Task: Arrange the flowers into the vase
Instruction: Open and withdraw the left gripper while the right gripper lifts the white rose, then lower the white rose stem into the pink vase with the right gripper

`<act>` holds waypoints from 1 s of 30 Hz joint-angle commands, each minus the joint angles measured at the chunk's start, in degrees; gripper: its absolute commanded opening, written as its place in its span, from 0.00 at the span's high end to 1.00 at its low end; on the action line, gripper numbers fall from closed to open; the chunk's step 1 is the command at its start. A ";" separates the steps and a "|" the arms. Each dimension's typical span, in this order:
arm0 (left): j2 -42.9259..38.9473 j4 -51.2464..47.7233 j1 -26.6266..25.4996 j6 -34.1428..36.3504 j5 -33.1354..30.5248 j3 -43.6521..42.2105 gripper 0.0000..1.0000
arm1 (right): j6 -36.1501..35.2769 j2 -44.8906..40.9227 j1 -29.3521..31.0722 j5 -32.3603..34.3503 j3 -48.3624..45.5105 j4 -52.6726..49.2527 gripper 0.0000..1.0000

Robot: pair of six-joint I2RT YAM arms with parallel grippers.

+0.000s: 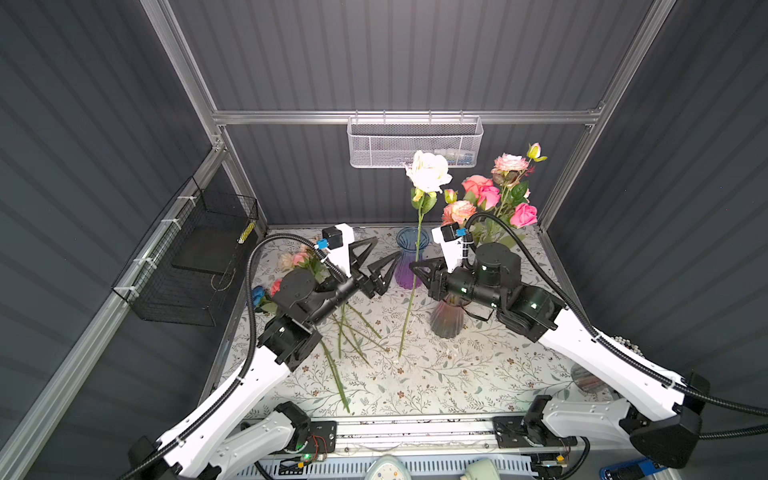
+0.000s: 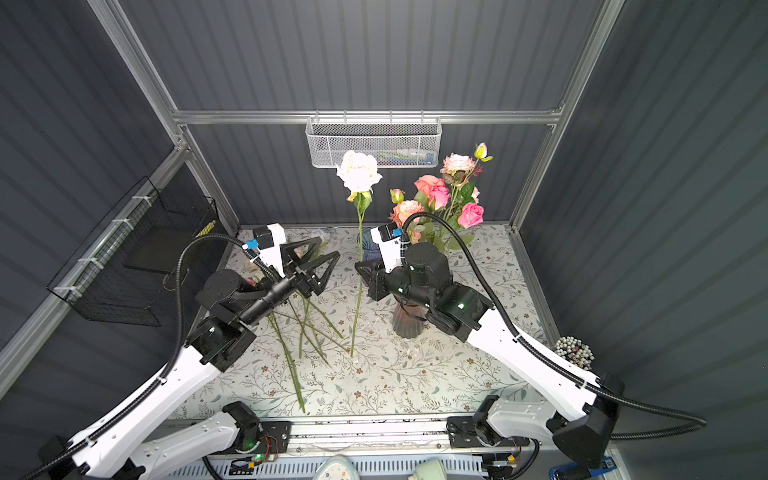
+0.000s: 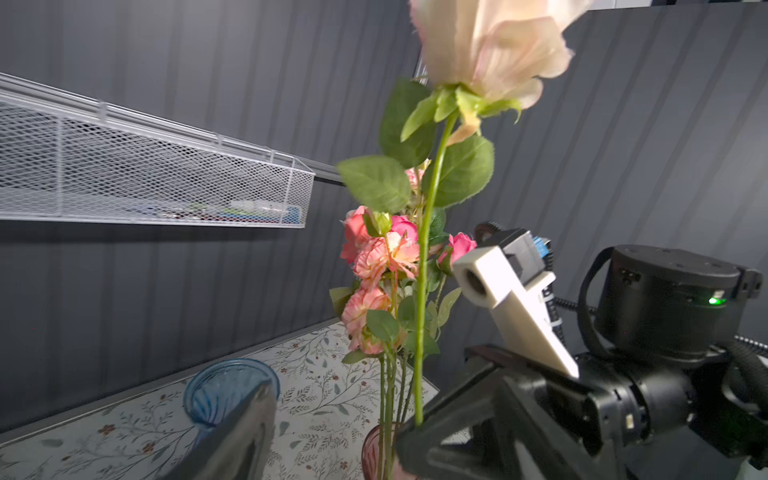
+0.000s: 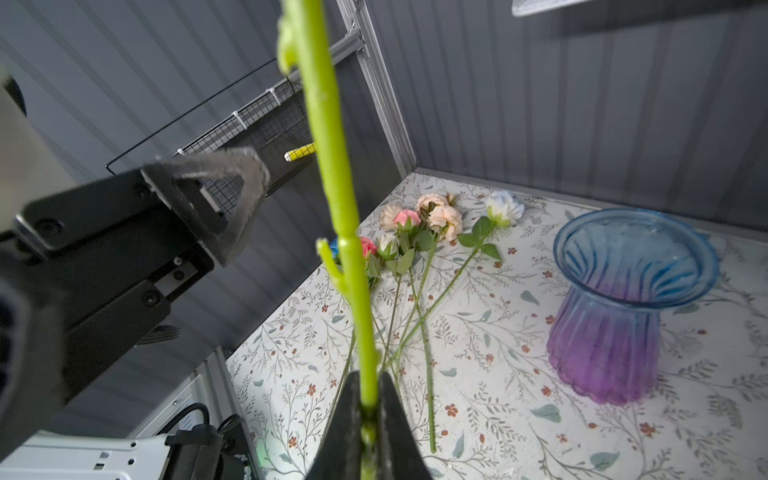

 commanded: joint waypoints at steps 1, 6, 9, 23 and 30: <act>-4.14 -4.57 -0.19 2.39 -8.76 -4.07 0.13 | -5.93 -3.20 0.34 6.19 4.65 -2.33 0.90; -8.69 -9.05 -0.19 2.57 -17.11 -7.08 0.11 | -13.56 -5.96 0.33 16.20 9.84 -5.63 0.89; -10.17 -9.85 -0.19 2.44 -19.37 -8.52 0.09 | -18.38 -6.90 0.33 21.94 11.82 -6.32 0.88; -9.78 -12.18 -0.19 2.61 -21.47 -8.81 0.09 | -28.17 -7.00 0.11 35.57 9.86 -7.98 0.87; -9.29 -13.25 -0.24 3.05 -22.41 -8.34 0.09 | -25.43 -7.41 -0.52 33.69 6.16 -8.27 0.89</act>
